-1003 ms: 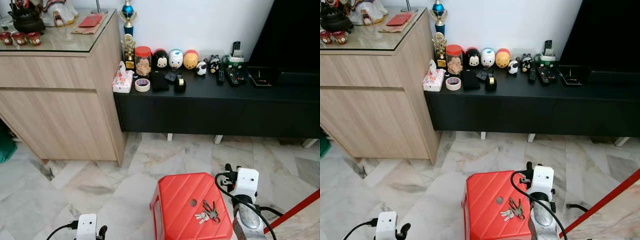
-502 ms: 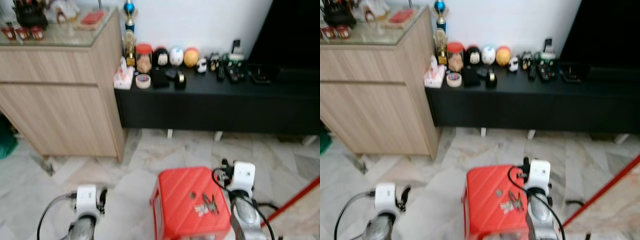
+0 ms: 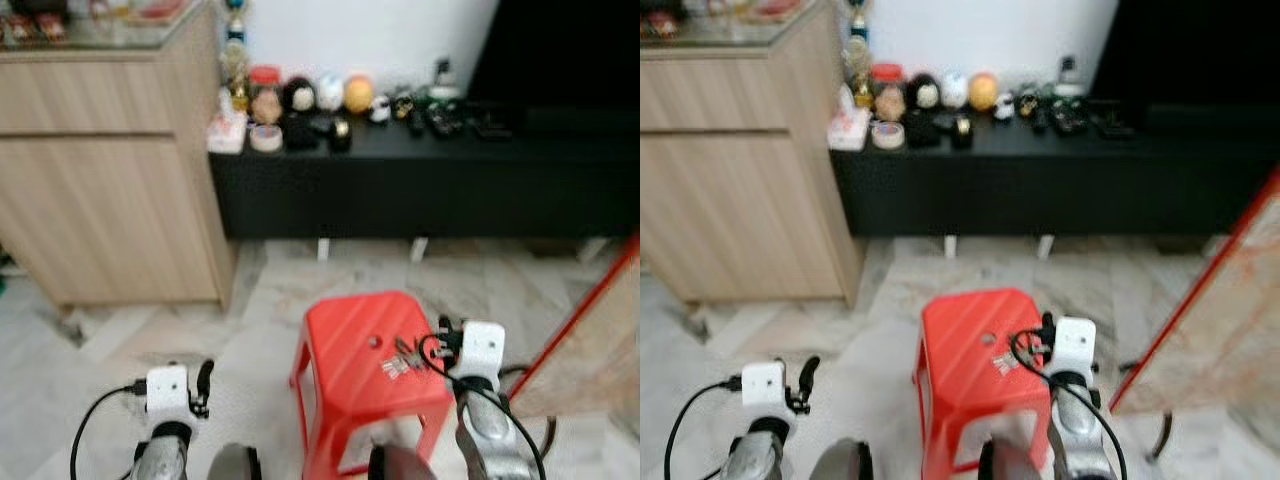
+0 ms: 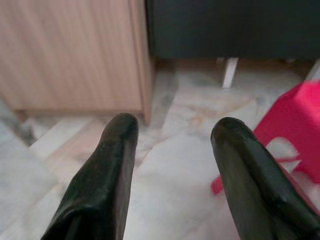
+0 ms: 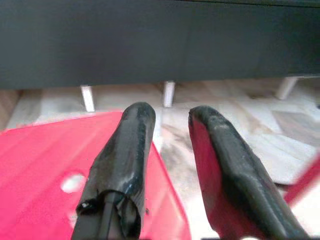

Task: Hang keys on a hook

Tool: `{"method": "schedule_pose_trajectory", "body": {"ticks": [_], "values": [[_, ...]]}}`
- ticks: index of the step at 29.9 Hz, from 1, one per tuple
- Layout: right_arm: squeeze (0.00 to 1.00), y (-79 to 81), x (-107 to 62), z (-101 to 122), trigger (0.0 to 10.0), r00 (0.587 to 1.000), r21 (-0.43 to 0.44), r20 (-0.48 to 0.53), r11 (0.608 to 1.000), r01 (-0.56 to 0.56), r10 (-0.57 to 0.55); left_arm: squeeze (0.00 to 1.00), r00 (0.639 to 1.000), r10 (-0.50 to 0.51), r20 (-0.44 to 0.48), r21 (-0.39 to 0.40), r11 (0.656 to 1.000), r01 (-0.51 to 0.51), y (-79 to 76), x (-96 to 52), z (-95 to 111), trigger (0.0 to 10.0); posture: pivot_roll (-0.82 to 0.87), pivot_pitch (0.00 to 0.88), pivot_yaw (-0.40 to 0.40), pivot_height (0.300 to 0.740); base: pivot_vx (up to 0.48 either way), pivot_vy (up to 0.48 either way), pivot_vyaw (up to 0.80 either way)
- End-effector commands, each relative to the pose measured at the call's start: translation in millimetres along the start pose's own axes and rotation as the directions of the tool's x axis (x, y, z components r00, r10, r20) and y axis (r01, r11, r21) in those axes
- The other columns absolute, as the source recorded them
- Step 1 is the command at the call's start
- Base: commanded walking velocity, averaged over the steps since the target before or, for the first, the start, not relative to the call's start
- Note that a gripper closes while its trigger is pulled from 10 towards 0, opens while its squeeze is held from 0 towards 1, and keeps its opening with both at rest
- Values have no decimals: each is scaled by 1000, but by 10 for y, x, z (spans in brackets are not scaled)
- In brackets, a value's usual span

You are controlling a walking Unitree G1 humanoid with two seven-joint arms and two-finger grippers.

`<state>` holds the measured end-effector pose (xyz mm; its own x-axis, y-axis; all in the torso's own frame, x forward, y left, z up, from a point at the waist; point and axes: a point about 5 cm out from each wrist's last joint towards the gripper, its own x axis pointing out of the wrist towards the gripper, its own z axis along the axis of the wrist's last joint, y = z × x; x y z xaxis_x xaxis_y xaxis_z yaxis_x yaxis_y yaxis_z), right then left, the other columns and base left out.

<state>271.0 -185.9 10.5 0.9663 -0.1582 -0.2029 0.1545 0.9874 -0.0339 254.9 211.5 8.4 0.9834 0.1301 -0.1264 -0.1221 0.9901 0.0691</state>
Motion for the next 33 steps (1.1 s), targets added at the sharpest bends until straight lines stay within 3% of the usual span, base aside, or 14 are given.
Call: {"method": "schedule_pose_trajectory", "body": {"ticks": [1, 18, 33], "values": [[0, 75, 64, 78, 10000, 999, 8, 12, 999, -34, 34, 0, 999, 11, -43, -9, 1000, -12, 24, -66, -92, 10000, 10, 45, -67, 618, 0, 0, 0], [0, 125, 74, 56, 10000, 998, 25, -4, 998, -62, 62, 0, 999, -25, -31, -31, 999, 24, -40, -24, -32, 10000, 15, 47, -65, 618, 0, 0, 0], [0, 156, 85, 52, 10000, 997, 24, -13, 997, -77, 77, 0, 999, -33, -22, -37, 999, 32, -55, 26, 16, 10000, 17, 49, -66, 618, 268, 0, 0]]}}
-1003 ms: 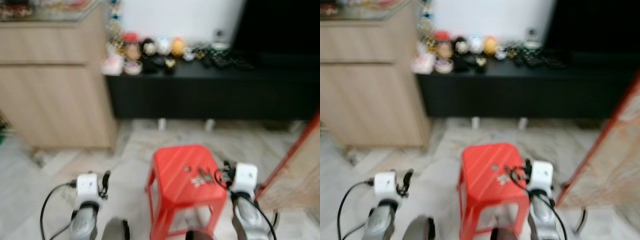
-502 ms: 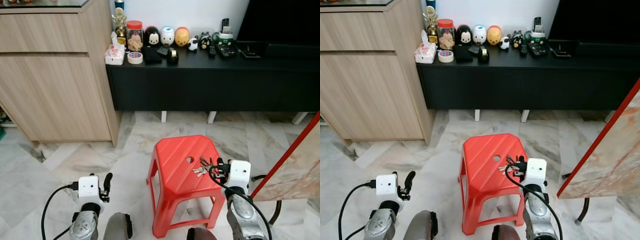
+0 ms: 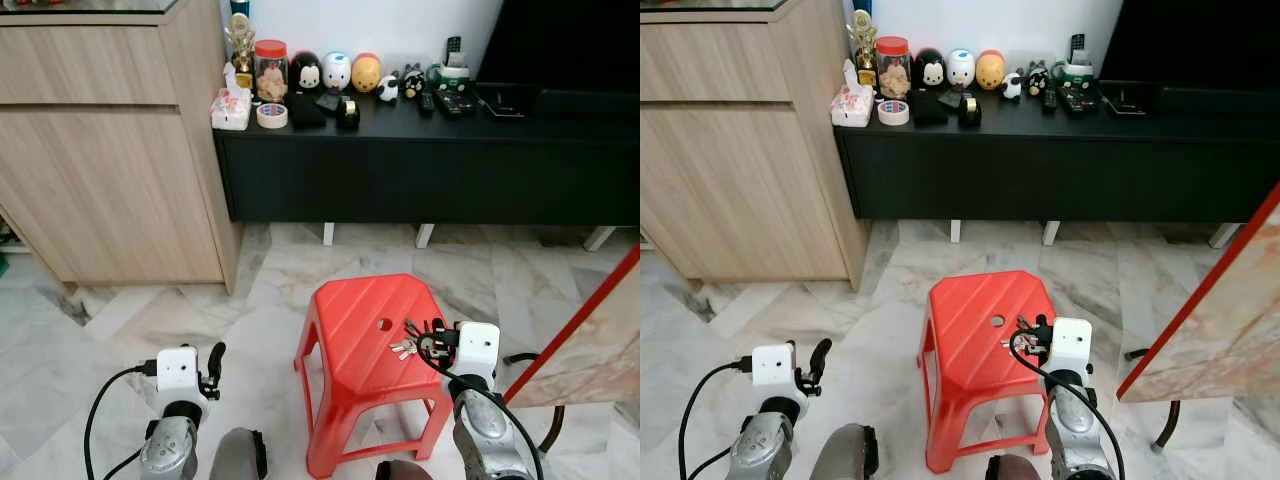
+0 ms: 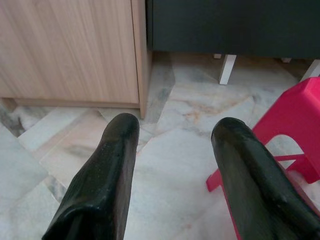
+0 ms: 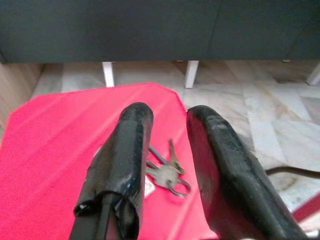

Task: Hang keys on a hook

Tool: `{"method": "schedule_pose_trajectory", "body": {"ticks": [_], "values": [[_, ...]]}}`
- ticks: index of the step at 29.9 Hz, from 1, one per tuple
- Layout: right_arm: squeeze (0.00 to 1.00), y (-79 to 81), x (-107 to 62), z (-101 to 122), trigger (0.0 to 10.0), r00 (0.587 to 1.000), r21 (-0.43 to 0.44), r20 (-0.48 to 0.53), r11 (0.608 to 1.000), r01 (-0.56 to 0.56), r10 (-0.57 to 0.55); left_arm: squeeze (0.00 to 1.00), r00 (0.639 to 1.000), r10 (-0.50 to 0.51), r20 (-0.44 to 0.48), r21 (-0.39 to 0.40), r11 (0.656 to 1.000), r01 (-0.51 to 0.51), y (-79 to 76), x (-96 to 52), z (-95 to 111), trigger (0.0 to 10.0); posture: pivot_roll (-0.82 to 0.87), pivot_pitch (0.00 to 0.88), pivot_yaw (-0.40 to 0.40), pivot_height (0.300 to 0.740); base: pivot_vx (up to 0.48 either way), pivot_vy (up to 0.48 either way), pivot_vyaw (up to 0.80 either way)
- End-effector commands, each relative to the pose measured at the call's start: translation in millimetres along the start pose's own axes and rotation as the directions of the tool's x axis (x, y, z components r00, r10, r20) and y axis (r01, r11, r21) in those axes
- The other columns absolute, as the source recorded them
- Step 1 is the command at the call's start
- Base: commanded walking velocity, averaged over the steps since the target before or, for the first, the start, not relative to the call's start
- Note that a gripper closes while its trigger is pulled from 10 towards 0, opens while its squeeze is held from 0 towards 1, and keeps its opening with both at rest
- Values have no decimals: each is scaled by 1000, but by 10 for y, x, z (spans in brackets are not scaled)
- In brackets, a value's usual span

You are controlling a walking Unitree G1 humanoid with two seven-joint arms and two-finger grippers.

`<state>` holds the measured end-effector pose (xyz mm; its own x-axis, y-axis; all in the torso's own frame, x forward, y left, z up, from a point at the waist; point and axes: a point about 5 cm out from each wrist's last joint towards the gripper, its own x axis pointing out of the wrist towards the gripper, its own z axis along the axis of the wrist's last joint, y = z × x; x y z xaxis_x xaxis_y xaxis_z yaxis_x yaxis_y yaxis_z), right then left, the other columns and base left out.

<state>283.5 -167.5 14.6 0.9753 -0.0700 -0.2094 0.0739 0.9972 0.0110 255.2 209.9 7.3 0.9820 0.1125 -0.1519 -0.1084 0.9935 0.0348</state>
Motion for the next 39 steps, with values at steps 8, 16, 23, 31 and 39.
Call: {"method": "schedule_pose_trajectory", "body": {"ticks": [8, 16, 23, 31, 39], "values": [[0, -47, 18, 2, 10000, 1000, -5, -10, 1000, 11, -11, 0, 1000, -15, 1, 4, 1000, 15, -21, 28, 27, 10000, 16, 52, -67, 618, 287, 0, 0], [0, -39, 18, -16, 10000, 1000, -4, -22, 1000, 9, -10, 0, 1000, -20, 14, 10, 1000, 20, -25, 63, 74, 10000, 17, 54, -65, 618, 293, 0, 0], [0, -35, 13, -46, 10000, 999, -11, -41, 1000, 2, -3, 0, 1000, -27, 10, 15, 1000, 26, -35, 68, 71, 10000, 16, 54, -64, 618, 164, 0, 0], [0, -26, -1, -165, 10000, 990, -51, -139, 998, -32, 25, 0, 999, -32, 5, 21, 999, 32, -37, 69, 66, 10000, 16, 57, -63, 618, 0, 0, 0], [0, -39, -28, -386, 10000, 924, -271, -376, 944, -187, 74, 0, 999, -34, 4, 27, 999, 34, -35, 74, 73, 10000, 12, 62, -60, 618, 0, 0, 0]]}}
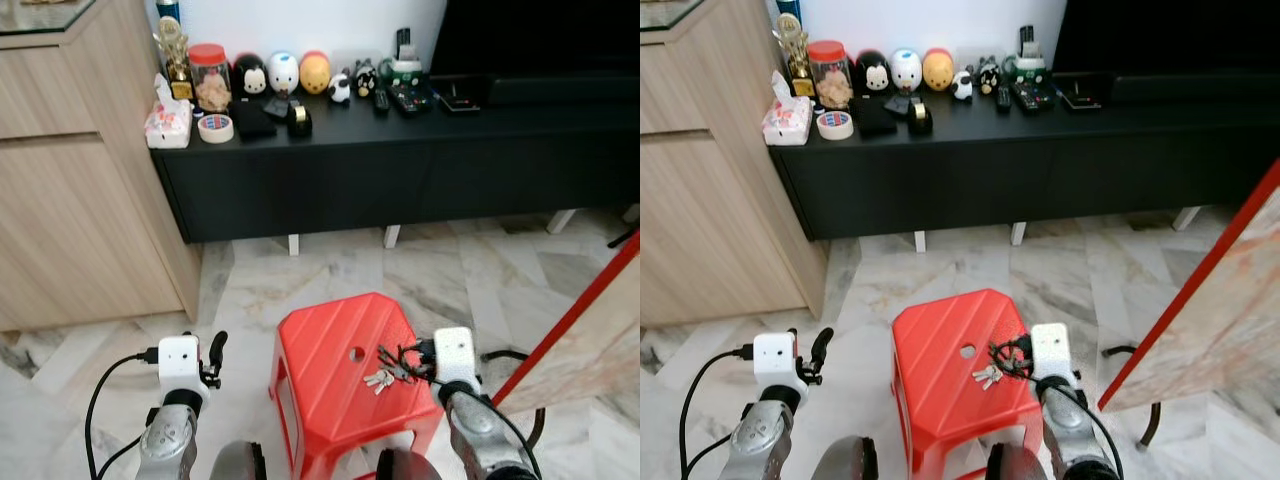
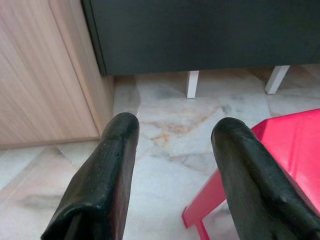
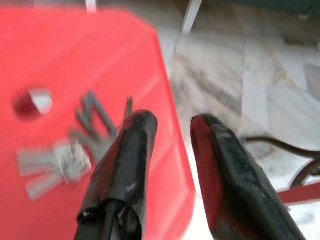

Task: Hang keys on a hook

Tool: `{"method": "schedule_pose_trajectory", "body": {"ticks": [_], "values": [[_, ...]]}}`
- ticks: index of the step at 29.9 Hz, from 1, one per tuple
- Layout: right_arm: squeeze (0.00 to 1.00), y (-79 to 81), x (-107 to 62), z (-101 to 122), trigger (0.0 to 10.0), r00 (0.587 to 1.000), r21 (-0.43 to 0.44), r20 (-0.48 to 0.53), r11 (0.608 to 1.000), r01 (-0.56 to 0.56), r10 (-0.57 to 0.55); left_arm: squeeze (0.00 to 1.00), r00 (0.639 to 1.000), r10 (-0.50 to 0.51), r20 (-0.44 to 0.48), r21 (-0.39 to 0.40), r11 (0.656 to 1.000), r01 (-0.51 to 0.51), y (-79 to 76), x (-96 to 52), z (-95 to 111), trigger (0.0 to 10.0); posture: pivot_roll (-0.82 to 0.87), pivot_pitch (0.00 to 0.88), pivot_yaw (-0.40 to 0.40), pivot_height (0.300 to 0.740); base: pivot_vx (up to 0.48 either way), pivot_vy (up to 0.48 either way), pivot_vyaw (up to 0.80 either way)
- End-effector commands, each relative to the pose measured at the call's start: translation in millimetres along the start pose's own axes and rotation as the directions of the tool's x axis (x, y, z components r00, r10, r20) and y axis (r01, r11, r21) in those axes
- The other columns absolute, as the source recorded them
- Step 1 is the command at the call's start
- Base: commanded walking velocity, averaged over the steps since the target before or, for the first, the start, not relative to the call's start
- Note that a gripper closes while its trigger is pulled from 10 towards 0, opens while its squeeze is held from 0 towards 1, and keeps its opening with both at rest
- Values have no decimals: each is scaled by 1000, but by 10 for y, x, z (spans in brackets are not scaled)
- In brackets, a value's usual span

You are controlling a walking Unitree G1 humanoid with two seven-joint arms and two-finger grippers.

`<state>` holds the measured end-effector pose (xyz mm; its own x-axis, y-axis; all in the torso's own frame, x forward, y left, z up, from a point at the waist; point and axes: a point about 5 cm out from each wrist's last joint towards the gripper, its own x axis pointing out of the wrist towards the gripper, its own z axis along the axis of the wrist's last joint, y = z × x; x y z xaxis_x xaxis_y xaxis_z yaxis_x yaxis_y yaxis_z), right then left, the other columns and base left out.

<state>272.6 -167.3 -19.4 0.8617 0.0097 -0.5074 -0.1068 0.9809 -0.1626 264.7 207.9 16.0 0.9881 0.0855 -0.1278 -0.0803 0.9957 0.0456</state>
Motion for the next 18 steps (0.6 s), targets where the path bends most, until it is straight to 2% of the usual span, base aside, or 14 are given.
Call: {"method": "schedule_pose_trajectory", "body": {"ticks": [1, 2, 3, 6, 8, 16, 18], "values": [[0, -22, 16, -44, 10000, 997, -110, -75, 993, -37, 29, 0, 1000, -7, -21, 12, 1000, 7, -7, -4, -26, 10000, 13, 63, -59, 618, 0, 0, 0], [0, -22, 16, -44, 10000, 997, -110, -75, 993, -37, 29, 0, 1000, -7, -21, 12, 1000, 7, -7, -4, -26, 10000, 13, 63, -59, 618, 0, 0, 0], [0, -28, 18, -65, 10000, 994, -178, -100, 983, -53, 35, 0, 1000, -6, -21, 13, 1000, 6, -4, -1, -23, 10000, 14, 64, -59, 618, 0, 0, 0], [0, -54, 24, -93, 10000, 989, -185, -144, 981, -52, 25, 0, 1000, -4, -17, 16, 1000, 4, 9, 5, -10, 10000, 20, 72, -55, 618, 0, 0, 0], [0, -61, 31, -76, 10000, 990, -192, -139, 980, -49, 22, 0, 1000, -4, -13, 17, 1000, 5, 10, 10, -1, 10000, 21, 73, -55, 618, 0, 0, 0], [0, -32, 73, 55, 10000, 996, -146, -84, 989, -35, 23, 0, 999, -20, 43, 27, 999, 19, -12, 87, 144, 10000, 33, 89, -53, 618, 0, 0, 0], [0, -4, 85, 112, 10000, 998, -129, -49, 990, -49, 43, 0, 998, -24, 56, 28, 999, 23, -19, 103, 177, 10000, 29, 96, -48, 603, 0, 0, 0]]}}
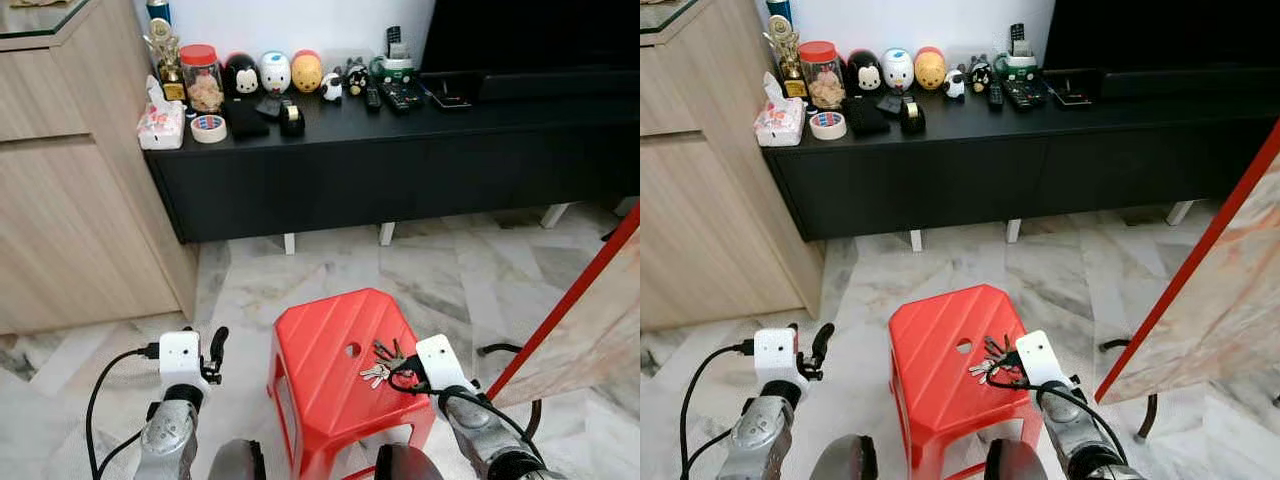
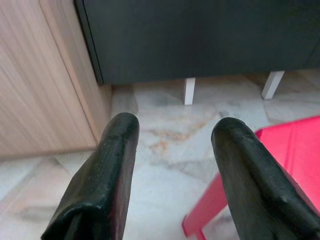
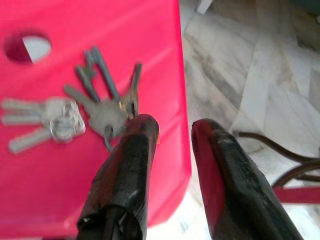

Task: Hang keys on a hook

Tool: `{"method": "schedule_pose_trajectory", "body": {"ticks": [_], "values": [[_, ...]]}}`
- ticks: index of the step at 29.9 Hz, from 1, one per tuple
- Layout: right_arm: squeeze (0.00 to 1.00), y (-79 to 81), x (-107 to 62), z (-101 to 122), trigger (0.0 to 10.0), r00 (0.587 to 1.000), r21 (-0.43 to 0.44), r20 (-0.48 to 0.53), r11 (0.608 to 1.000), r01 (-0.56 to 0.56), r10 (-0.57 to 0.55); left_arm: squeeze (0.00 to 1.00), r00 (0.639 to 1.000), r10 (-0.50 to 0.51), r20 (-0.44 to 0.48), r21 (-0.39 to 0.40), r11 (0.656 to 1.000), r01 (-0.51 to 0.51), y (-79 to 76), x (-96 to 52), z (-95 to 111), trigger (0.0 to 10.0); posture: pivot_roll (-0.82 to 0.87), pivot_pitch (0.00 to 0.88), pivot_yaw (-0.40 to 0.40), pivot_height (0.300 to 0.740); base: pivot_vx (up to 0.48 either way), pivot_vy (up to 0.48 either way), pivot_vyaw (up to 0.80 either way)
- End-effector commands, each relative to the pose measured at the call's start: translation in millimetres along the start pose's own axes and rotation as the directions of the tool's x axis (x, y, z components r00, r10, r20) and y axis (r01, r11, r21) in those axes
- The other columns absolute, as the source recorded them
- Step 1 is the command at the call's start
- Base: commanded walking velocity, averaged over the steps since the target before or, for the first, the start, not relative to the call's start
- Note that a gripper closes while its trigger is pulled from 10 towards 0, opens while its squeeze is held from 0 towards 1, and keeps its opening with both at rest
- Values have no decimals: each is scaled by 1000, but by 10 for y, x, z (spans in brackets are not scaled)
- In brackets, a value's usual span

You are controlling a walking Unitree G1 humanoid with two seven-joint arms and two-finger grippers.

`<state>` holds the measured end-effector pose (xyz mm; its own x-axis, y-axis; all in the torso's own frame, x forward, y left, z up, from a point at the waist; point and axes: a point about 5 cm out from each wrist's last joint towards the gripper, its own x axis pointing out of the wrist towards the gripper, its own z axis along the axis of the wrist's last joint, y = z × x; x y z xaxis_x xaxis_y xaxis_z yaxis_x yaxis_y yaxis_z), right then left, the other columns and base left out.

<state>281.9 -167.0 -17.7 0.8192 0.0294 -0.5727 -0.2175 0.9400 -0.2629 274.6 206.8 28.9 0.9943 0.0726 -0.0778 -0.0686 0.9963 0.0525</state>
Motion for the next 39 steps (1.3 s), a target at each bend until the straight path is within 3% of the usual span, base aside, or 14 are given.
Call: {"method": "schedule_pose_trajectory", "body": {"ticks": [1, 13, 19, 20, 30, 31, 32, 33, 39], "values": [[0, -3, 10, 52, 10000, 1000, 18, 25, 1000, -5, 5, 0, 1000, -13, 5, 19, 1000, 13, -5, 25, 34, 10000, 29, 96, -48, 603, 0, 0, 0], [0, 50, 21, 135, 10000, 997, -10, 71, 999, -40, 41, 0, 999, -33, 12, 24, 999, 33, -49, 11, 46, 10000, 36, 108, -42, 593, 0, 0, 0], [0, 37, 36, 219, 10000, 993, 28, 104, 998, -57, 54, 0, 999, -36, 7, 30, 999, 36, -40, -1, 38, 10000, 39, 106, -38, 593, 0, 0, 0], [1000, 55, 38, 220, 10000, 992, 16, 97, 997, -77, 75, 0, 999, -37, 7, 31, 999, 37, -40, -1, 42, 10000, 40, 107, -35, 593, 0, 0, 0], [1000, 82, 51, 212, 10000, 993, -61, 51, 993, -100, 103, 0, 999, -43, 8, 39, 998, 43, -37, -15, 49, 10000, 52, 127, -31, 593, 0, 0, 0], [898, 81, 53, 214, 10000, 994, -61, 48, 993, -99, 102, 0, 999, -43, 7, 40, 998, 43, -36, -17, 47, 10000, 52, 127, -31, 593, 0, 0, 0], [898, 81, 53, 214, 10000, 994, -61, 48, 993, -99, 102, 0, 999, -43, 7, 40, 998, 43, -36, -17, 47, 10000, 52, 127, -31, 593, 0, 0, 0], [0, 72, 56, 210, 10000, 995, -70, 36, 993, -91, 94, 0, 999, -44, 6, 41, 998, 44, -34, -25, 43, 10000, 53, 132, -28, 593, 0, 0, 0], [0, 31, 63, 193, 10000, 999, -73, 5, 996, -54, 54, 0, 999, -48, -1, 44, 998, 48, -30, -48, 30, 10000, 58, 140, -23, 593, 0, 0, 0]]}}
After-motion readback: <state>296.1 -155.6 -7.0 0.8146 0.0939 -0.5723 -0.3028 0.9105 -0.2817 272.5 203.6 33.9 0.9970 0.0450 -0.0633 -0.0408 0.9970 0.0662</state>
